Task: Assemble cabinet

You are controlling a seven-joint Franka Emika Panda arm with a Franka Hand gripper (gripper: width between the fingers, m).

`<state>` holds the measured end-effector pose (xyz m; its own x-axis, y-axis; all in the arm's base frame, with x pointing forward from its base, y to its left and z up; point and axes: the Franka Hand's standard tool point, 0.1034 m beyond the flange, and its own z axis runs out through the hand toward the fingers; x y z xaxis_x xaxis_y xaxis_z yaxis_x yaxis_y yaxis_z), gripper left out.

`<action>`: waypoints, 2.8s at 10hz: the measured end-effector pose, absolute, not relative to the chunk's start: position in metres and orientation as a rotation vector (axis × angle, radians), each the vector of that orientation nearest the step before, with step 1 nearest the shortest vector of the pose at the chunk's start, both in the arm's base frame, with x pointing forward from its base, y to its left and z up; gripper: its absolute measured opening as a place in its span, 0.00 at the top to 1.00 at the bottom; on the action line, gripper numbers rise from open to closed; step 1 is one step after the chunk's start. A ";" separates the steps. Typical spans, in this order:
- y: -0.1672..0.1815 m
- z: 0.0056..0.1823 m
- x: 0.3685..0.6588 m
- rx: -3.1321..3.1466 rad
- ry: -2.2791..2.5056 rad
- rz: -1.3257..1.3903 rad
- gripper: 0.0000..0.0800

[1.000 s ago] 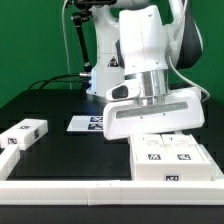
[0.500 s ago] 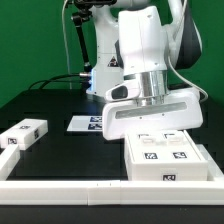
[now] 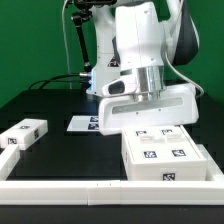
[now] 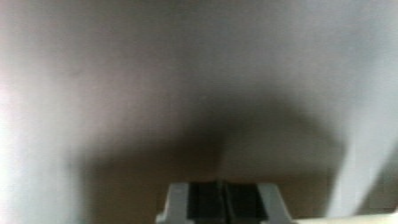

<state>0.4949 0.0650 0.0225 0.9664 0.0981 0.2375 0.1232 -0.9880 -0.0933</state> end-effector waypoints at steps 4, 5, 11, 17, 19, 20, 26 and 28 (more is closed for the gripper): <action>0.067 0.080 0.501 -3.013 -0.217 -0.329 1.00; 0.068 0.089 0.505 -3.012 -0.220 -0.338 1.00; 0.071 0.117 0.527 -3.003 -0.233 -0.314 1.00; 0.081 0.147 0.540 -2.994 -0.213 -0.279 1.00; 0.078 0.149 0.552 -2.990 -0.208 -0.271 1.00; 0.077 0.148 0.556 -2.988 -0.202 -0.271 1.00; 0.073 0.136 0.554 -2.990 -0.204 -0.273 0.88; 0.066 0.104 0.506 -3.016 -0.170 -0.241 0.71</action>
Offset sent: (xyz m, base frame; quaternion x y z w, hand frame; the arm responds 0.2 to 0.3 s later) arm -0.0008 0.0001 0.0502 0.0142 -0.0177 -0.0071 0.9997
